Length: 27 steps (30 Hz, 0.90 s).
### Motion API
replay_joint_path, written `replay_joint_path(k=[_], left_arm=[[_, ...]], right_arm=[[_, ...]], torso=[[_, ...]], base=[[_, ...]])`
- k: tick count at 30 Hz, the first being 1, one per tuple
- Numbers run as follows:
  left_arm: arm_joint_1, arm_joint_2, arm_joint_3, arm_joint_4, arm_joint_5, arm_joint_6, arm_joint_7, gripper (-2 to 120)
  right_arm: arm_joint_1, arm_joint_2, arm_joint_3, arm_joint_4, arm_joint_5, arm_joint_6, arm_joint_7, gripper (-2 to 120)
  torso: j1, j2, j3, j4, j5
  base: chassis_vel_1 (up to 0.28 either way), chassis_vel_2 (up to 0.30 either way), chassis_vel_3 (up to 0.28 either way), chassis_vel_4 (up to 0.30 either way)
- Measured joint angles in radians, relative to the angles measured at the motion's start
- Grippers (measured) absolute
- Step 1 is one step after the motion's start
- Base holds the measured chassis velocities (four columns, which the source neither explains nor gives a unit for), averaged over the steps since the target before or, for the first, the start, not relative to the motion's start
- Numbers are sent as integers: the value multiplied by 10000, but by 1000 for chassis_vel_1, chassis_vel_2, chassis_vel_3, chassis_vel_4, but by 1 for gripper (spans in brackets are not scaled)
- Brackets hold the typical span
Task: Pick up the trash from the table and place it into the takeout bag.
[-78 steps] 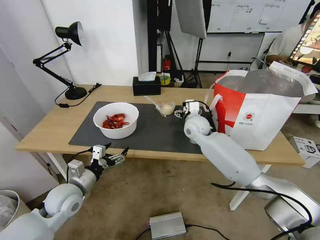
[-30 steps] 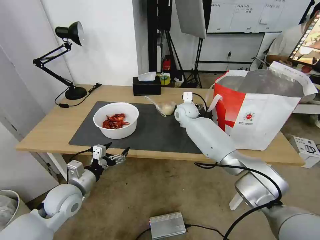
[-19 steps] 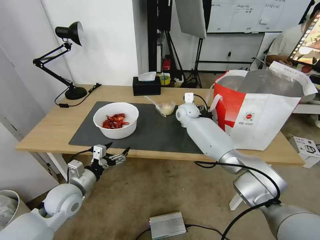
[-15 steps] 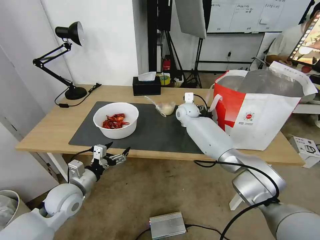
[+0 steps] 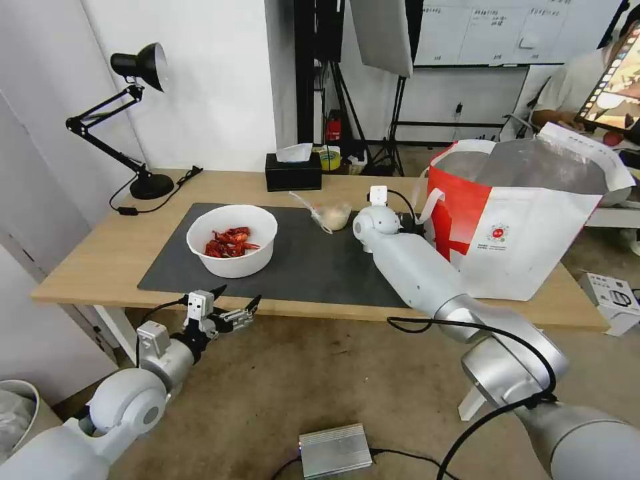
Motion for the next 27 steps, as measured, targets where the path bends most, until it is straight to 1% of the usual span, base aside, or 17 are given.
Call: replay_joint_path(k=[3,4,6,7,8,10,11,15,16,17,18,27], left_arm=[[0,-7,-1,1,3,-22,0,100],[0,-7,-1,1,3,-22,0,100],[3,-7,-1,2,4,-44,1,100],[3,-7,-1,2,4,-44,1,100],[3,-8,-1,3,4,-53,1,100],[-1,-7,0,8,4,-62,1,100],[-1,-7,0,8,4,-62,1,100],[-15,-23,27,34,6,-89,1,100],[-15,-23,27,34,6,-89,1,100],[-22,-31,34,38,7,-91,2,100],[-29,-37,35,39,8,-93,3,100],[-1,-63,12,40,14,-108,7,100]], right_arm=[[-50,0,-4,31,59,-23,-2,50],[-50,0,-4,31,59,-23,-2,50],[-62,-4,-13,57,103,-32,-2,41],[-62,-4,-13,57,103,-32,-2,41],[-63,-10,-19,83,131,-36,-3,34],[-63,-29,-33,120,164,-37,-3,26],[-63,-29,-33,120,164,-37,-3,26],[-98,-93,-67,240,285,-45,18,7],[-98,-93,-67,240,285,-45,18,7],[-103,-109,-72,269,314,-50,33,2],[-105,-120,-73,296,337,-53,42,0],[-171,-222,-81,587,527,-76,98,0]], torso=[[0,0,0,0,0],[0,0,0,0,0],[0,0,0,0,0],[0,0,0,0,0],[0,0,0,0,0],[0,0,0,0,0],[0,0,0,0,0],[0,0,0,0,0],[0,0,0,0,0],[0,0,0,0,0],[0,0,0,0,0],[0,0,0,0,0]], base=[[0,0,0,0],[0,0,0,0],[0,0,0,0],[0,0,0,0],[0,0,0,0],[0,0,0,0],[0,0,0,0],[0,0,0,0],[0,0,0,0],[0,0,0,0],[0,0,0,0],[0,0,0,0]])
